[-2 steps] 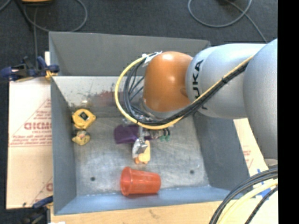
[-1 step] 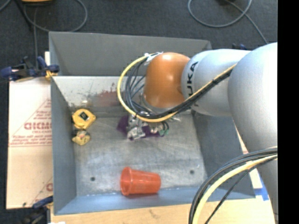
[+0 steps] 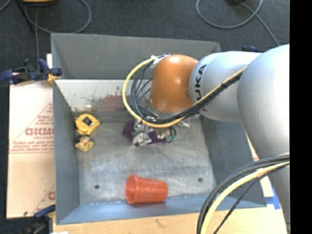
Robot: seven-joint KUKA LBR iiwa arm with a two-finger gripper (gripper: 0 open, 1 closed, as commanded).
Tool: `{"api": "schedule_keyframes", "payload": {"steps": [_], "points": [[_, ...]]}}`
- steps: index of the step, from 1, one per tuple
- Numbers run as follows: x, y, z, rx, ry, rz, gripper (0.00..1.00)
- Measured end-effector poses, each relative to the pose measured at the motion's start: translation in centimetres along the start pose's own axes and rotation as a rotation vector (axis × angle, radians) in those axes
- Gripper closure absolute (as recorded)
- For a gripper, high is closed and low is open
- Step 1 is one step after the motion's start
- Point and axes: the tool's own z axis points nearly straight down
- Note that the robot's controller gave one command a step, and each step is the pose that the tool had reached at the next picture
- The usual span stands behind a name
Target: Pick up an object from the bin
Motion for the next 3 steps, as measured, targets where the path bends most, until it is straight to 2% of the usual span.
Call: {"api": "schedule_keyframes", "payload": {"steps": [1,2,3], "points": [[-0.2,-0.1,-1.5,0.006,0.02,0.009,1.0],[0.0,-0.3,-5.0,0.009,0.021,-0.01,1.0],[-0.6,-1.2,-14.1,0.007,0.021,-0.033,1.0]]}}
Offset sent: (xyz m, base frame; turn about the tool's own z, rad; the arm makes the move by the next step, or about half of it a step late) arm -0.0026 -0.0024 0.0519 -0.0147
